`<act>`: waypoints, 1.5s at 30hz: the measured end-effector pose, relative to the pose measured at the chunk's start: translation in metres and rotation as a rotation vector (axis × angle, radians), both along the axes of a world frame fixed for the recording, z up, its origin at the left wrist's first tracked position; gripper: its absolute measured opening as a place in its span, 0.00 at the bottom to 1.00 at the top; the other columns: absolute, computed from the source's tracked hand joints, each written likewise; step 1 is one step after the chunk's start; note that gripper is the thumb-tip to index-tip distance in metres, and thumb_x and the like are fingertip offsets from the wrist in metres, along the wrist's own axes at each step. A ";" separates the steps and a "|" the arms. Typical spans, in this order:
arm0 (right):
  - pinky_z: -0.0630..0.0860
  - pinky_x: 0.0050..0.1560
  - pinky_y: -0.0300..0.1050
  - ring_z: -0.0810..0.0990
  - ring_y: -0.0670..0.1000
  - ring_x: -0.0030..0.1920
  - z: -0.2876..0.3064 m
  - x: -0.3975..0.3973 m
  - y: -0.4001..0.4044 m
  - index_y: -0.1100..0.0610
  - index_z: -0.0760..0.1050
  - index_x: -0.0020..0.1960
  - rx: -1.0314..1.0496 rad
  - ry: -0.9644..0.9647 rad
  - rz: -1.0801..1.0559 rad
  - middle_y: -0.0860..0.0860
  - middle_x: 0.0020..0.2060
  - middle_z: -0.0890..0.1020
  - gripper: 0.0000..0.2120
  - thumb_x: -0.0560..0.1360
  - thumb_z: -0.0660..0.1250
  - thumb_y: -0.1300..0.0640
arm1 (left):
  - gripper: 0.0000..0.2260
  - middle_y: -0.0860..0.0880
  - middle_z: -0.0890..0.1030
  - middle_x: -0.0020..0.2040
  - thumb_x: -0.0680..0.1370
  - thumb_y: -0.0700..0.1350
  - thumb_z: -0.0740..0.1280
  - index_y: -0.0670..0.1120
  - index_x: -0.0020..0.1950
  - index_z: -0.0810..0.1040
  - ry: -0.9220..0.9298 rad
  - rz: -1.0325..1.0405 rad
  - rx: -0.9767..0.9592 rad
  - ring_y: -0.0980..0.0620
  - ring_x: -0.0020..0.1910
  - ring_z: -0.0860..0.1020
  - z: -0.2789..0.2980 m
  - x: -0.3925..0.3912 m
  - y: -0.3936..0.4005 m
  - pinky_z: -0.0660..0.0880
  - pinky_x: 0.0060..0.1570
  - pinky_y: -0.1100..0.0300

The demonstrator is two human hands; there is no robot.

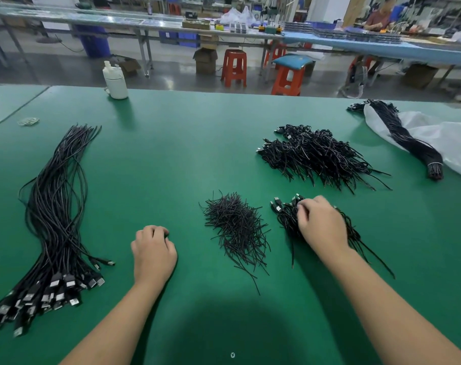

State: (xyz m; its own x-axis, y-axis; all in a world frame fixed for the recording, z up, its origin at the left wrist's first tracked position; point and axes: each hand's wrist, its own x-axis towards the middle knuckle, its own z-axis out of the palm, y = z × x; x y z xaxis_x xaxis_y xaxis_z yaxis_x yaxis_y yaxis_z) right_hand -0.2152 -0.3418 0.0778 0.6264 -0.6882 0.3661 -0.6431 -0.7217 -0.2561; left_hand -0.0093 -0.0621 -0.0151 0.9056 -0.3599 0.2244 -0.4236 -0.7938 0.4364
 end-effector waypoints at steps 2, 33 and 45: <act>0.68 0.35 0.32 0.77 0.45 0.39 -0.013 0.006 0.018 0.57 0.81 0.56 0.178 -0.029 0.061 0.50 0.46 0.82 0.11 0.81 0.61 0.56 | 0.08 0.43 0.78 0.52 0.75 0.36 0.66 0.41 0.52 0.81 -0.009 0.001 -0.002 0.42 0.54 0.71 0.000 -0.001 0.000 0.67 0.55 0.47; 0.79 0.52 0.52 0.81 0.55 0.50 -0.104 -0.018 0.077 0.61 0.82 0.52 -0.090 0.039 0.062 0.55 0.48 0.84 0.10 0.71 0.72 0.61 | 0.13 0.49 0.78 0.57 0.76 0.41 0.62 0.49 0.59 0.78 -0.071 -0.208 0.305 0.46 0.57 0.72 0.014 0.019 0.013 0.69 0.55 0.54; 0.79 0.51 0.50 0.80 0.54 0.49 -0.105 -0.017 0.076 0.61 0.81 0.52 -0.082 0.042 0.069 0.54 0.46 0.83 0.10 0.71 0.71 0.61 | 0.15 0.50 0.76 0.60 0.74 0.51 0.69 0.52 0.60 0.75 0.299 -0.296 1.188 0.46 0.61 0.71 0.091 0.088 0.091 0.66 0.63 0.47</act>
State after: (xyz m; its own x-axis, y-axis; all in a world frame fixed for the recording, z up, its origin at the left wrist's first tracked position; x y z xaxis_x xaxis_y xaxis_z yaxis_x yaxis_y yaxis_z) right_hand -0.2319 -0.2657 -0.0276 0.6872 -0.6118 0.3917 -0.6002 -0.7820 -0.1683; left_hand 0.0792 0.0288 0.0758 0.7154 -0.3956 -0.5759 -0.6599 -0.6534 -0.3709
